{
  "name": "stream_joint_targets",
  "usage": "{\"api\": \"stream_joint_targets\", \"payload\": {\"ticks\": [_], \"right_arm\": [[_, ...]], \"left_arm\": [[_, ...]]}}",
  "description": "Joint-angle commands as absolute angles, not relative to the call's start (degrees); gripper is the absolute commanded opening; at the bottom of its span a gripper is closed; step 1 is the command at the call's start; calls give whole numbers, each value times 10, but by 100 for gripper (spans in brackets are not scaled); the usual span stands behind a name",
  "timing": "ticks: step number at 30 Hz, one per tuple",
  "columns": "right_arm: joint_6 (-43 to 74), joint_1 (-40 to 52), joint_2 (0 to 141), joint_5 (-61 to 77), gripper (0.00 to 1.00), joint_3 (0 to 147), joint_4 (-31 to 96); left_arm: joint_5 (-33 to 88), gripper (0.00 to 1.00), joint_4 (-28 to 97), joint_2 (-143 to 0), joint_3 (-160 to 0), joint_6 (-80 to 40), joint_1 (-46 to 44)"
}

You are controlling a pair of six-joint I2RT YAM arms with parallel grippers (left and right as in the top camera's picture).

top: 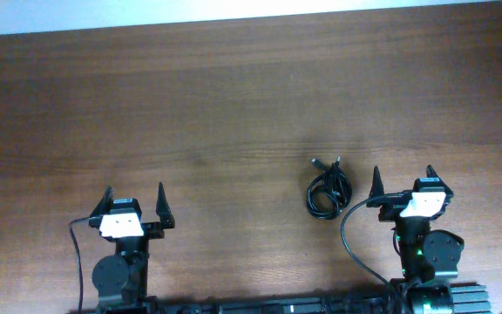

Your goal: Untangle cables

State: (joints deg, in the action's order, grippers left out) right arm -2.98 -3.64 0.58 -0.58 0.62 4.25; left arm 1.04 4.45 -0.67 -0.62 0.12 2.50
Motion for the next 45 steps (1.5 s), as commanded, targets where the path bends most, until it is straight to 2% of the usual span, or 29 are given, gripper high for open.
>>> {"api": "stream_joint_targets", "payload": {"ticks": [1,20,29,45], "right_arm": [[-25,-34,2,-7,99,3,46],[-25,-34,2,-7,99,3,46],[-25,-34,2,-7,99,3,46],[-25,-34,2,-7,99,3,46]], "left_arm": [[6,99,48,-4,-5,-4,28],[43,99,40,-4,-7,-5,28],[32,99,126,-13,-62,-4,28],[52,99,130,-318,-189,-4,28]]}}
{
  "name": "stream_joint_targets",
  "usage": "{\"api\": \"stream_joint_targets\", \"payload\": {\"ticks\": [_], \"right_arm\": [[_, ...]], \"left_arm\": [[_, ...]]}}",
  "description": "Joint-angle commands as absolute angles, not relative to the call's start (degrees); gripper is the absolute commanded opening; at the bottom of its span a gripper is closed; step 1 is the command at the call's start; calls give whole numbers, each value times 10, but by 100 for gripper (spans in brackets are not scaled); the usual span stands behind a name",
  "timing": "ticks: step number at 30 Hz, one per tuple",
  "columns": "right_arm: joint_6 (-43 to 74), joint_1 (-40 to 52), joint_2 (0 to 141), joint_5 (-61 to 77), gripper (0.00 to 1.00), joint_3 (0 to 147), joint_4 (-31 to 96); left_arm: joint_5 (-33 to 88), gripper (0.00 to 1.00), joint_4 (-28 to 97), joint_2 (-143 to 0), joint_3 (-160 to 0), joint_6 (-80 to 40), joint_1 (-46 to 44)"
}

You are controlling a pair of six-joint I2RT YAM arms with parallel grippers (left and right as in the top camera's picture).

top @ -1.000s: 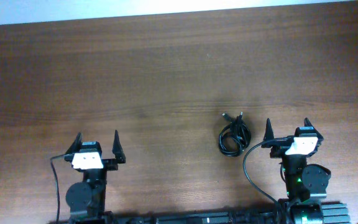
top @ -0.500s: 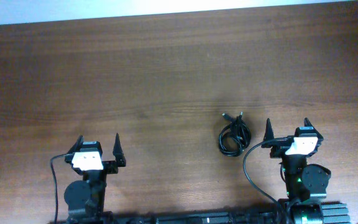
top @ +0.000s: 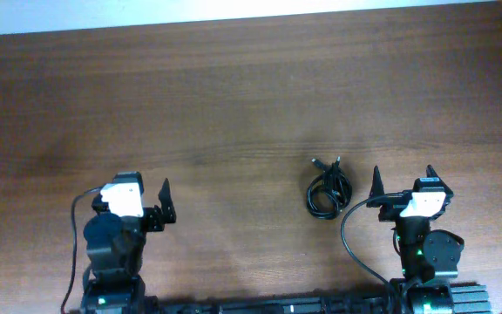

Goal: Untangle cables
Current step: 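Raise the left gripper forward toward the table center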

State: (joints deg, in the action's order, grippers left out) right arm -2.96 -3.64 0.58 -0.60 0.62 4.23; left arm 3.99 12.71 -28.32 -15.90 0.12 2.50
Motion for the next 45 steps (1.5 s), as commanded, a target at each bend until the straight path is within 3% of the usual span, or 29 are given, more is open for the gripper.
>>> {"api": "stream_joint_targets", "payload": {"ticks": [1,11,16,23,35,45], "right_arm": [[-25,-34,2,-7,99,3,46],[-25,-34,2,-7,99,3,46],[-25,-34,2,-7,99,3,46],[-25,-34,2,-7,99,3,46],[-25,-34,2,-7,99,3,46],[-25,-34,2,-7,99,3,46]], "left_arm": [[52,99,133,-339,-199,-4,28],[65,99,236,-514,-322,-4,15],[-40,99,283,-638,-399,-2,-91],[-180,99,294,-704,-430,-2,-219],[-62,99,242,-704,-430,-3,-220],[-62,99,241,-704,-430,-3,-220]]}}
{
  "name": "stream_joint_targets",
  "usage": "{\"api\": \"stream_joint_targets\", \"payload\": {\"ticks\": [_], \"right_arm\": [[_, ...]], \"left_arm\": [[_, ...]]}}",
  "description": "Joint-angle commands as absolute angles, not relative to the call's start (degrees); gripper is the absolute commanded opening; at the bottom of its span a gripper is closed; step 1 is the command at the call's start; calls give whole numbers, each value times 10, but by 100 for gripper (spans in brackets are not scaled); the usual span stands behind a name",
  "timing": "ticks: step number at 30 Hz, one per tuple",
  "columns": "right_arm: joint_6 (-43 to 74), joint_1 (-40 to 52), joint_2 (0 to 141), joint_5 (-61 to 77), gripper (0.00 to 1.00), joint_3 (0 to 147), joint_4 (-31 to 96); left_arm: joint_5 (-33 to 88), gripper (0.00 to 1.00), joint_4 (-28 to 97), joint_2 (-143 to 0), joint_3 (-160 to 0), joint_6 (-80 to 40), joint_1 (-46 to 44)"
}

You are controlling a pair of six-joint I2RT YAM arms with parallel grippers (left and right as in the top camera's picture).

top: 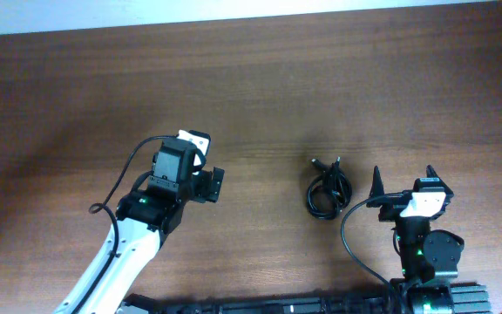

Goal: Untangle cables
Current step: 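Raise the left gripper forward toward the table center, then move the right gripper down onto the black cable bundle and grasp it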

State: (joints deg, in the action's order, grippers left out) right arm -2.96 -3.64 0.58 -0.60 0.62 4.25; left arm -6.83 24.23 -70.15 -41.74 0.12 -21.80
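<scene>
A small black cable [327,192] lies coiled in a tangle on the wooden table [260,78], right of centre, its plug ends [320,163] poking out at the top. My left gripper [213,184] hangs over the table well to the left of the cable, pointing toward it. Its fingers are foreshortened under the wrist, so their spread is hidden. My right gripper [403,180] rests just right of the coil, open, with nothing between its fingers.
The right arm's own grey lead [349,235] curves along the table below the coil. The table's far edge [251,17] runs along the top of the view, and the arm bases stand at the near edge.
My left arm has reached out from its base, carrying the gripper up and to the right, closer to the coil. The cable and the right arm have not moved.
Both grippers first rested open at their bases with the coil beside the right one. Then the left arm had lifted and turned at its base. Now it stretches toward the middle of the table, while the coil lies untouched.
</scene>
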Motion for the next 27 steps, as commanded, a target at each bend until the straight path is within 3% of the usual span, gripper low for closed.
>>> {"api": "stream_joint_targets", "payload": {"ticks": [1,27], "right_arm": [[-25,-34,2,-7,99,3,46],[-21,-34,3,20,99,3,26]], "left_arm": [[-62,99,241,-704,-430,-3,-220],[-51,99,241,-704,-430,-5,-220]]}}
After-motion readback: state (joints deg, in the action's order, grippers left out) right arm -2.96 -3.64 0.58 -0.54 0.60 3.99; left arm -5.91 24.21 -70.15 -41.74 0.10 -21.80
